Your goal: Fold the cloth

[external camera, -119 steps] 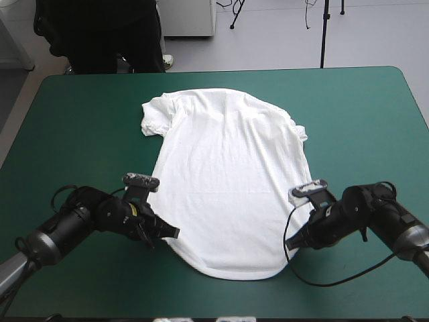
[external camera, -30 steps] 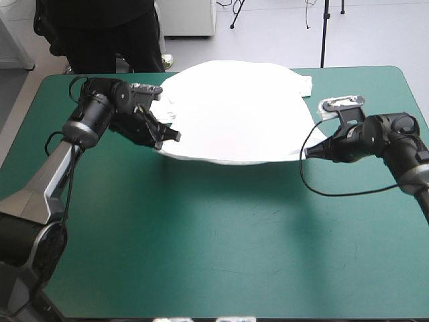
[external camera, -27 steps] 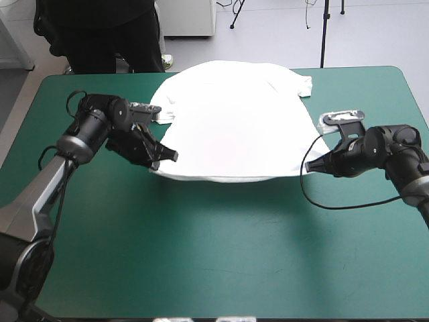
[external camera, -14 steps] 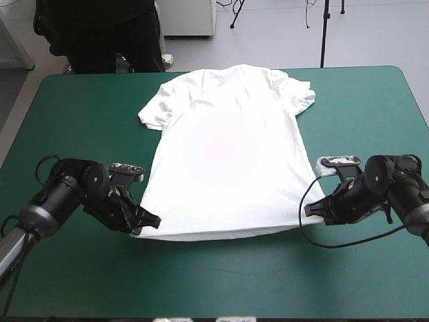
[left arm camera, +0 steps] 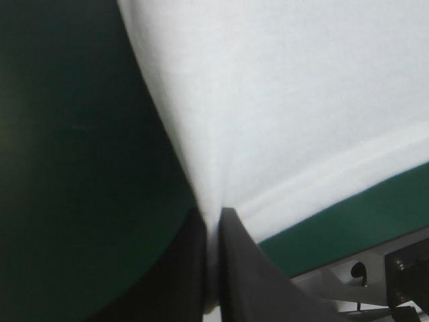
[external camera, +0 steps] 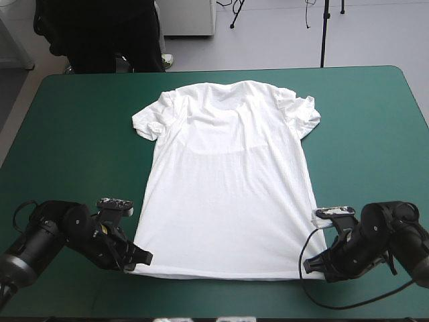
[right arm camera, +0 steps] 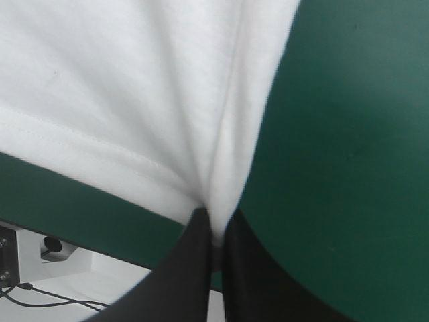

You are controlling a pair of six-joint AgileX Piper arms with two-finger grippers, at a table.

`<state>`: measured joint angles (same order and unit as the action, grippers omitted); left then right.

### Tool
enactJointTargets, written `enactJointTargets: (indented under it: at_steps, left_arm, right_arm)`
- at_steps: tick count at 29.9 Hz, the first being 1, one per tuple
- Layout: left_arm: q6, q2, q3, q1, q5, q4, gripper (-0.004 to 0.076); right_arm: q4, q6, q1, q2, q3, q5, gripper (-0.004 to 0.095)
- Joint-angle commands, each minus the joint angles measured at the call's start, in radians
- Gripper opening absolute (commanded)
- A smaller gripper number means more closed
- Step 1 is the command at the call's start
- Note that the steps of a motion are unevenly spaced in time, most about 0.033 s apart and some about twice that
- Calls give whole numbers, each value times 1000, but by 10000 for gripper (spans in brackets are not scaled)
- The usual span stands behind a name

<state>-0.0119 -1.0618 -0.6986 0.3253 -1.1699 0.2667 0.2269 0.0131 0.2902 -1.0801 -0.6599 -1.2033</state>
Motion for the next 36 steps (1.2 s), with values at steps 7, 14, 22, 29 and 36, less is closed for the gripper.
enactJointTargets:
  at_steps: [7,14,22,29,36]
  left_arm:
    - [12,58,23,3,-1,58,-7]
    - [12,58,23,3,-5,28,250]
    - [62,58,-79,3,-81,-30,549]
    - [212,-11,-393,1,164,-186,549]
    - [203,-270,-588,1,227,-267,549]
  right_arm:
    - [6,7,2,76,8,-25,24]
    - [-28,21,2,72,8,-32,494]
    - [-114,-13,1,74,-105,-38,679]
    - [-339,-202,1,32,-315,206,676]
    - [-429,-239,1,-127,-496,249,675]
